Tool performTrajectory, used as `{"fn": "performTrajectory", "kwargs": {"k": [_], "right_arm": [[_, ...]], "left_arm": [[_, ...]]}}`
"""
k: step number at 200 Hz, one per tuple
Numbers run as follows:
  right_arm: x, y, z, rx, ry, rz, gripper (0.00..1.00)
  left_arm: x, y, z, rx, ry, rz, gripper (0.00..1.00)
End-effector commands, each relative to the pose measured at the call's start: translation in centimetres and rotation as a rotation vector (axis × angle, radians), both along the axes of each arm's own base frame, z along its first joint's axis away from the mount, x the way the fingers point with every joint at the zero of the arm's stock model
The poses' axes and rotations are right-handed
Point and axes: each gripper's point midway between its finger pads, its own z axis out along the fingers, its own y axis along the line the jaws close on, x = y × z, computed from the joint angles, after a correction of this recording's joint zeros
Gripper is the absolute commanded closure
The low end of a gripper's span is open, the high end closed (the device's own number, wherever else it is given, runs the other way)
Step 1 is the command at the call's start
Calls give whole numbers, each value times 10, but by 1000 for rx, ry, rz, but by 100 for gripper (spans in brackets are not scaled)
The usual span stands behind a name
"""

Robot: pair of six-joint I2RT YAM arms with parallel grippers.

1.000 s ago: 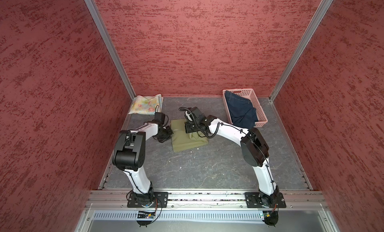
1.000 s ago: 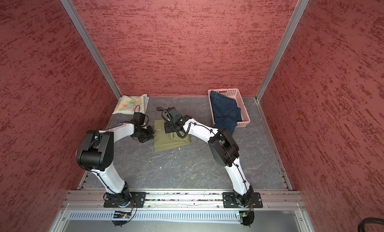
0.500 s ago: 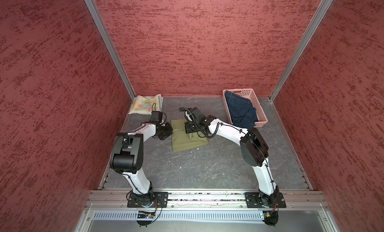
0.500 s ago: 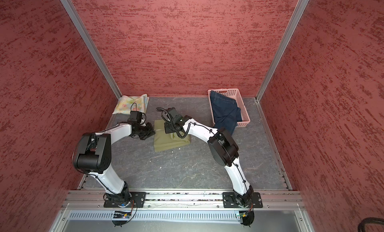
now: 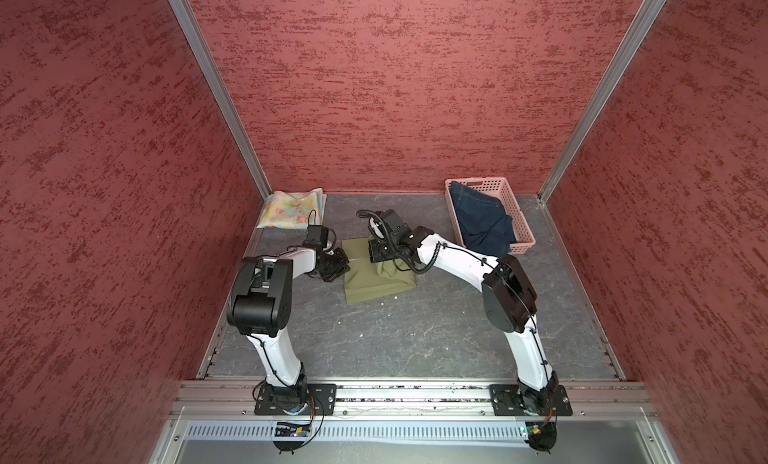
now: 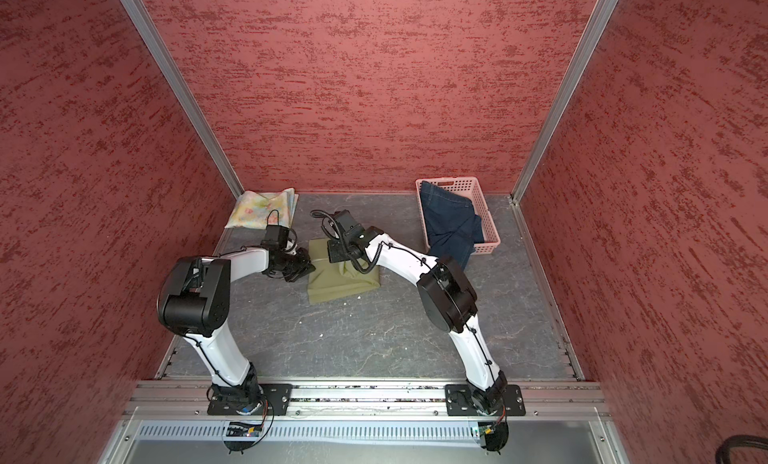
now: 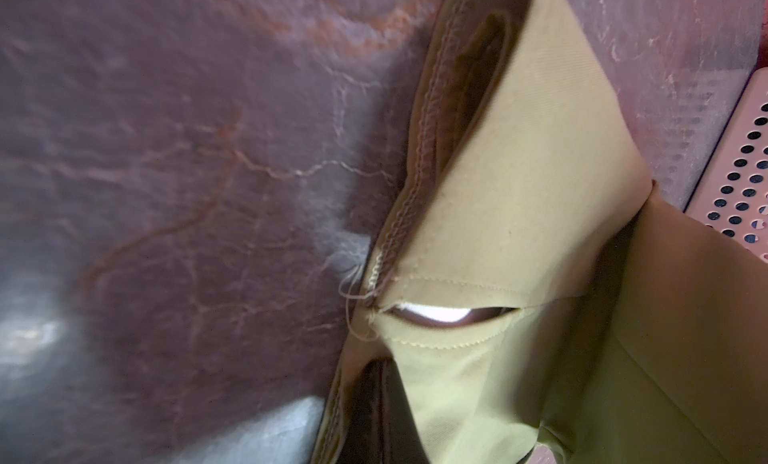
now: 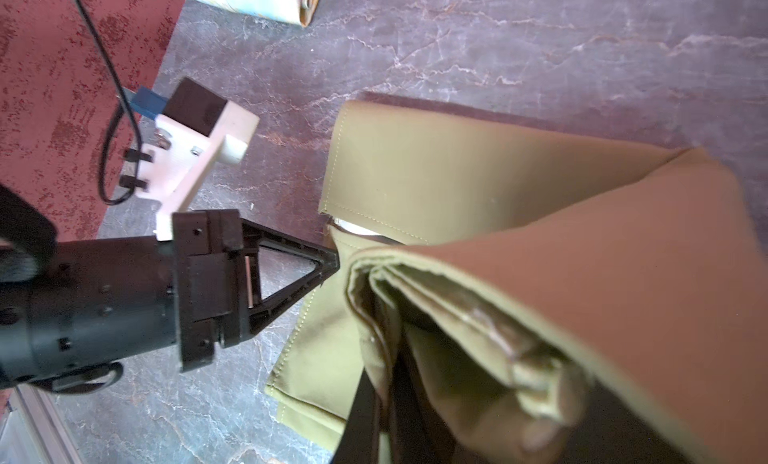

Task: Fold and stack the skirts

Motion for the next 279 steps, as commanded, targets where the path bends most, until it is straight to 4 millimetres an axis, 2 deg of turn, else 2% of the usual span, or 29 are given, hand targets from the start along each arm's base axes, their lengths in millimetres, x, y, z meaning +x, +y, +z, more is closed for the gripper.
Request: {"fn": "performTrajectory", "kwargs": {"k": [1,29,64,79,88,101,126,159,187,204,228,255,279], "right_arm": [[-5,16,12,18,-12,26,100],[-13,34,12,32,3,58,100],[-20,46,0,38,38,83,100],[-22,48,-3,38,48,90,96],[-23,48,-1,39,48,94,88],[-22,48,8,42,33,97,68],[-19,46,35,59,-8,94,45],[-13,33,69,77,-62,42,40],[-3,8,81,85,-80,-30,39],[1,-7,74,65,-80,-60,40],[1,-17,51,12,-74,-74,40],[0,-13,21,1,-31,-73,42],[2,-4,-2,8,9,-64,48]], "left_arm": [[-8,4,-17,30,42,0,100],[-9,6,-18,25,43,4,100],[-10,9,-18,22,44,9,100],[-11,10,-17,21,43,11,100],[-11,12,-17,21,42,14,100],[-11,14,-15,20,38,20,100],[-13,17,-13,16,35,29,100],[-17,25,-13,10,39,51,100],[-17,29,-11,10,35,57,100],[-17,30,-11,5,36,61,100],[-16,29,-12,-2,33,58,100],[-18,24,-16,-23,37,56,100],[-21,18,-18,-32,41,49,100]]}}
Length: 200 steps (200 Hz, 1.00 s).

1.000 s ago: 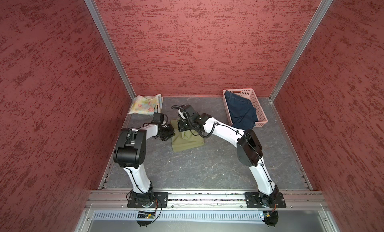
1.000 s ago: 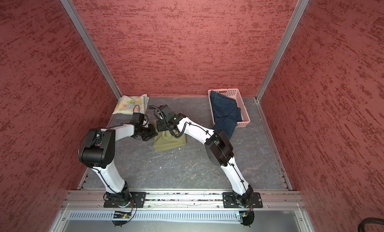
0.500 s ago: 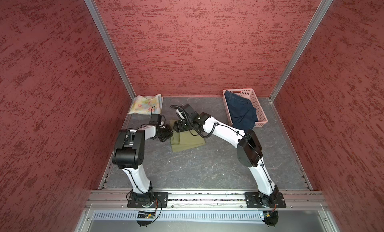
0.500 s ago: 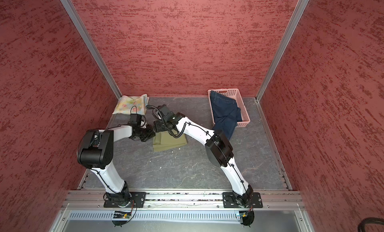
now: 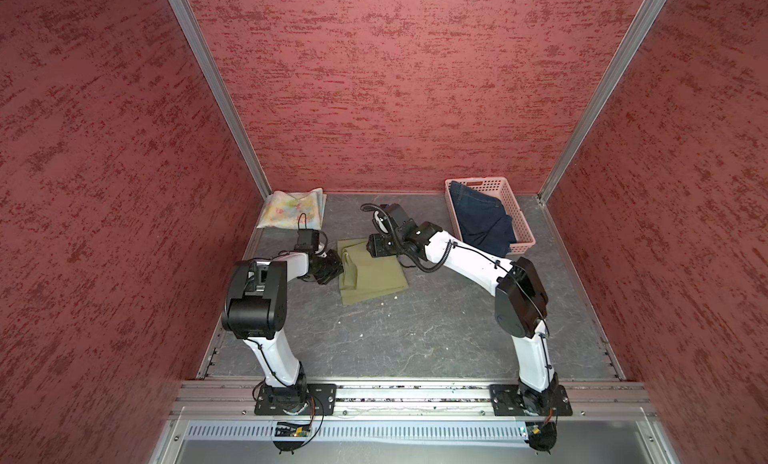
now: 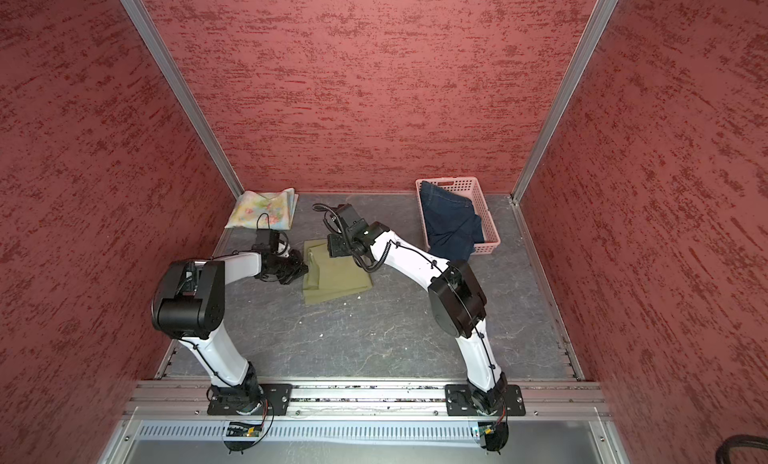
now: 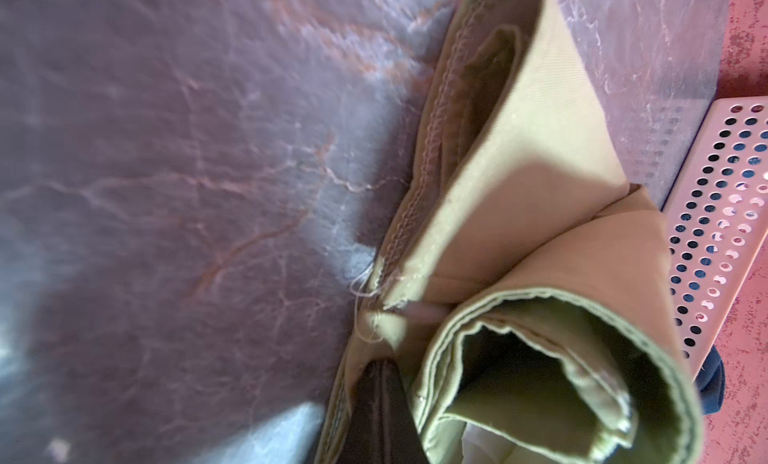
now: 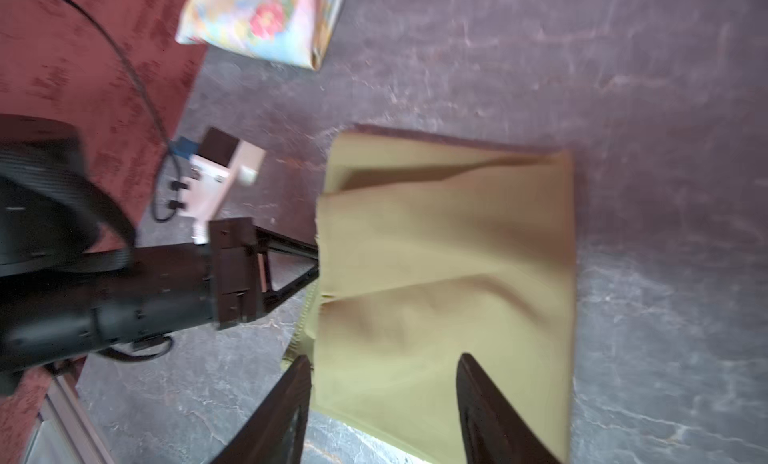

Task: Fold and stack the skirts

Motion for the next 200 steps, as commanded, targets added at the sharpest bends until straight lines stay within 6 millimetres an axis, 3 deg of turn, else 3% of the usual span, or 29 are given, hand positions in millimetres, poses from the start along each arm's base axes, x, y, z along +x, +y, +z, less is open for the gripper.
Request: {"fn": "performTrajectory", "kwargs": {"k": [1,60,107,156,182,200], "right_arm": [[3,12,-23,15,23,-6,48],[-12,51,-60,69,123,54,52],[-14,59,-73,72,155,57,52],[6,30,-32,8,15,10,51],[11,8,-11,-23,-75,-4,50],[8,-5,-7,-44,-119,1,45]], "left_arm": [[-17,-1,-17,15,65,4,100],[-20,-25,-16,9,62,-31,100],[-27,-27,-16,15,69,-42,100],[-33,-24,-10,-4,60,-39,100],[-37,-37,-9,-41,56,-41,100],[-40,-49,-10,-65,55,-43,100]]}}
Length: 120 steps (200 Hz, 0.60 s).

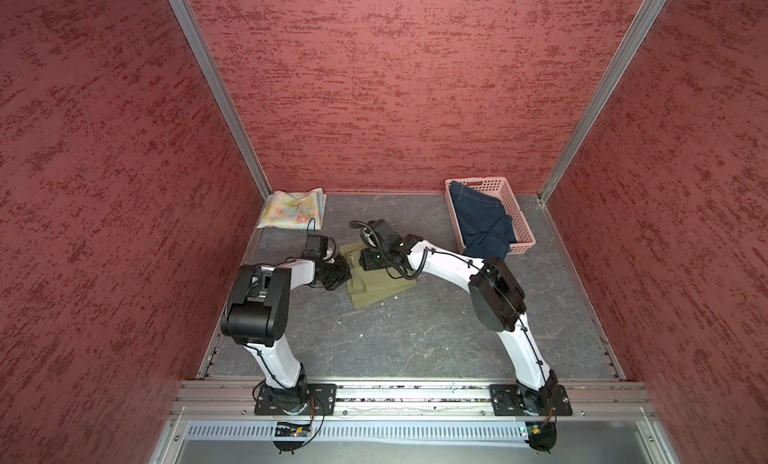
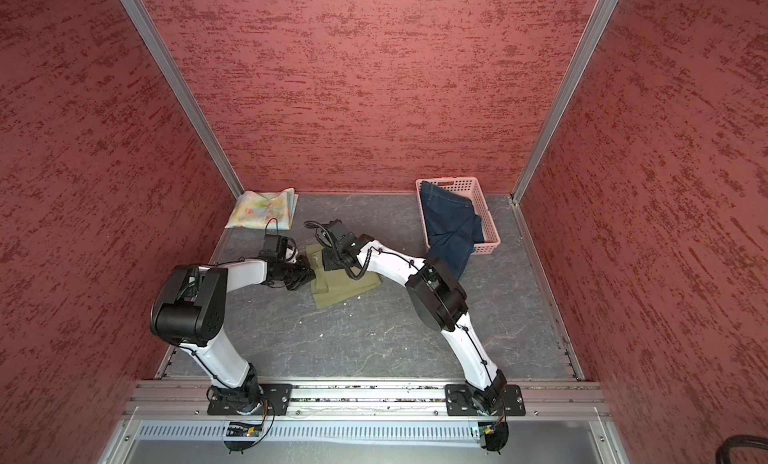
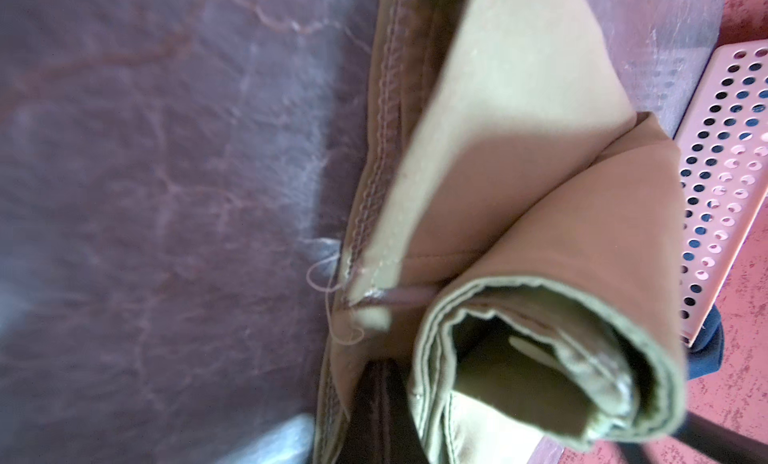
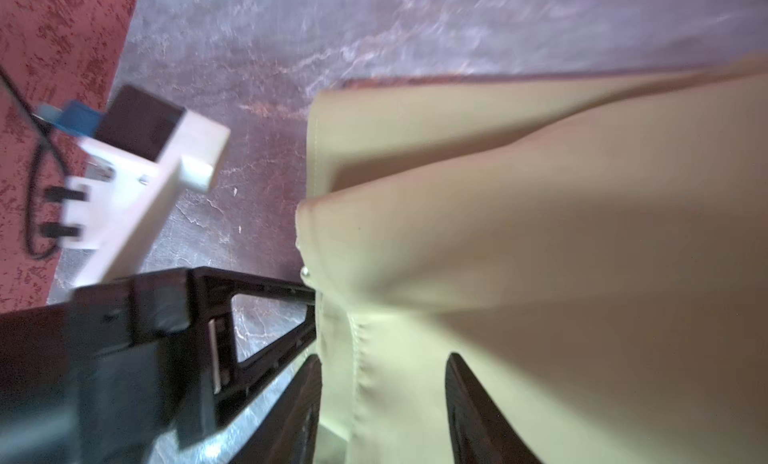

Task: Fold and stack the skirts

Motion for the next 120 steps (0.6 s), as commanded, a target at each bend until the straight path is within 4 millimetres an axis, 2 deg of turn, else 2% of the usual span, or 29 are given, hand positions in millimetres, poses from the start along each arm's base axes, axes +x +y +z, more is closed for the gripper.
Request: {"fn": "performTrajectory", "kwargs": {"k": [1,24,37,58,72,85,96,106,120], "right_arm": [[9,-22,38,-20,-142,-18,45],[3,-36,33,-63,-171,-8,41],[0,-44,32,-74,-183,-9,40],[-3,-53,34,-66,-199,-17,39],[-4,-58,33,-79,-207,-11,37],[-5,-61,32,-100,-215,-3,37],[-6,-64,28,-116,-225,6,37],[-7,-65,26,-126,-239,18,37],[-8,-68,23,-142,-260,34,37]], "left_arm": [[-17,-15,-9,-22,51,-1,100],[-19,-39,-6,-45,41,-34,100],[-19,-55,-1,-38,31,-78,96],[-22,-63,4,-5,31,-120,93],[-23,-59,9,-3,23,-128,85],[-25,-51,13,8,14,-126,65],[-27,-40,17,17,11,-111,54],[-29,-30,21,22,5,-98,47],[-31,-15,27,23,-4,-71,45]]}}
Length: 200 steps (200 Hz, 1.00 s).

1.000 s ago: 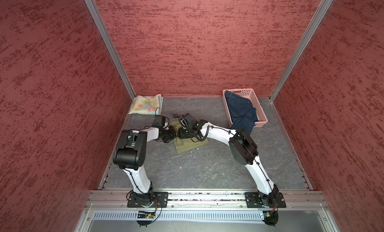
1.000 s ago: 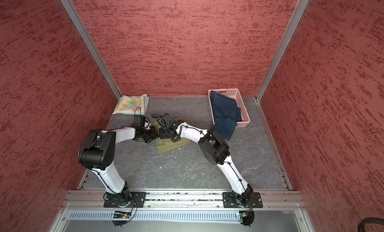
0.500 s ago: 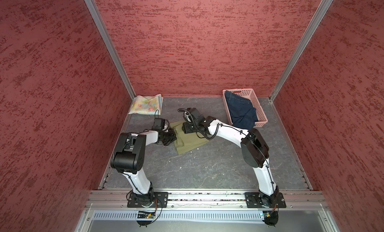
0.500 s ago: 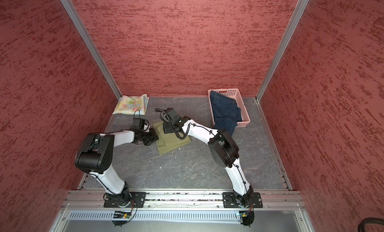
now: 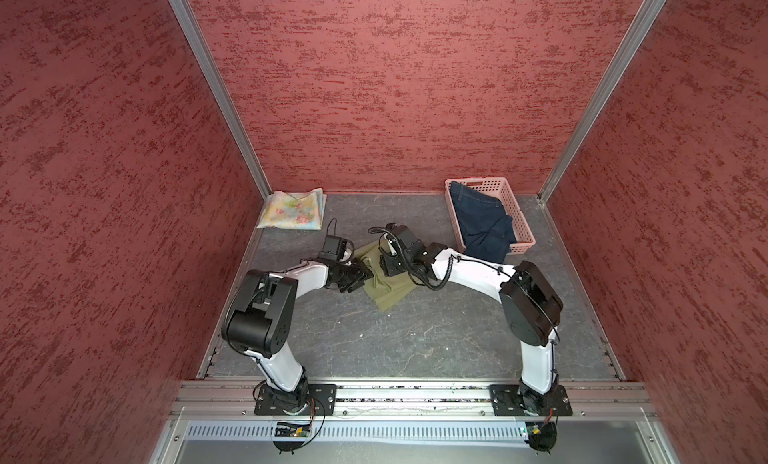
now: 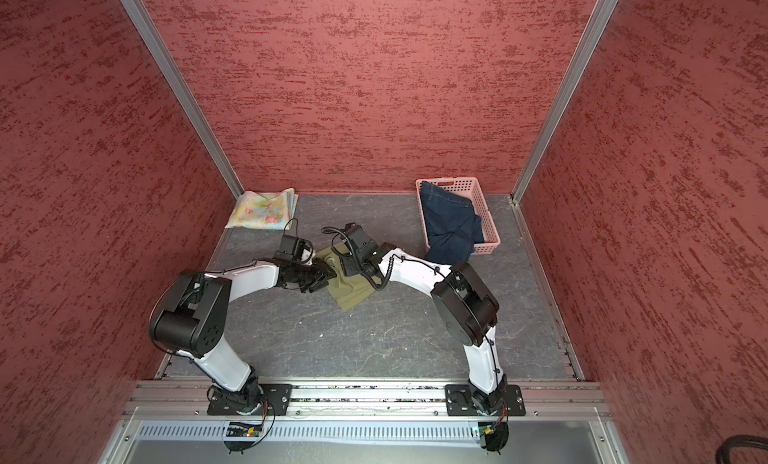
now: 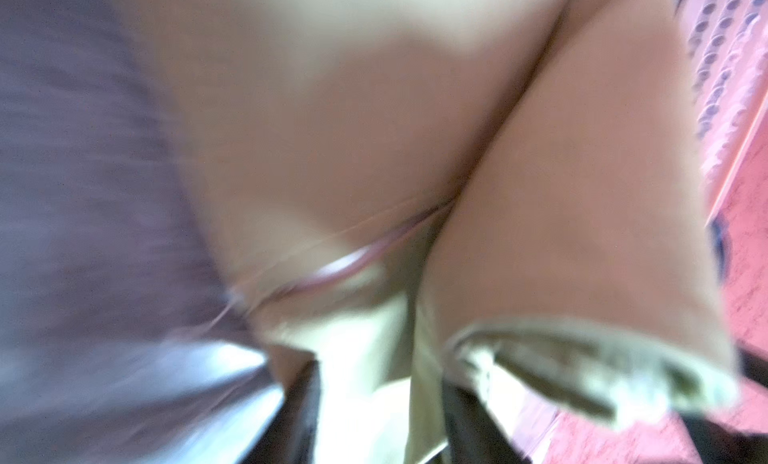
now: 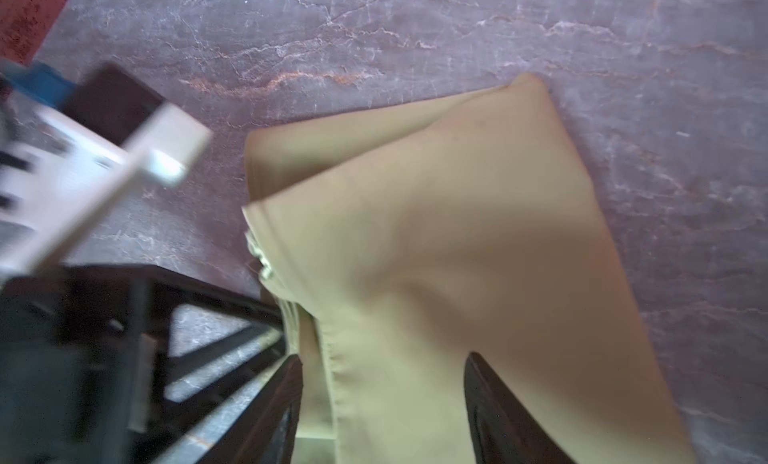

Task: Fold and stack the skirts

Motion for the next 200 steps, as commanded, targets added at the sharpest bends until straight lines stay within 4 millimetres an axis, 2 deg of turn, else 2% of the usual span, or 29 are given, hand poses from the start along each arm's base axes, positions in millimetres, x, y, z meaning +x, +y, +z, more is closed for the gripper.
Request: {"fn": "performTrajectory", "kwargs": {"k": [1,18,43,93,138,200], "right_arm": [[10,-5,24,-2,-113,14,37],[8,-6,18,-8,-122,36,37],[5,0,14,7,-123,70,37],[-9,9,-1,-69,-142,142,38],[-25,21,-15,-140,-141,213,42],[-35,22,-44,-234,-92,248,46]], "left_arm": [[-11,27,3,35,13,29,45],[-12,38,9,23,2,55,44],[-13,39,13,12,-5,58,45],[-7,39,9,-2,1,76,47],[-3,37,2,-10,9,81,50],[-4,40,-3,-9,17,86,51]]}}
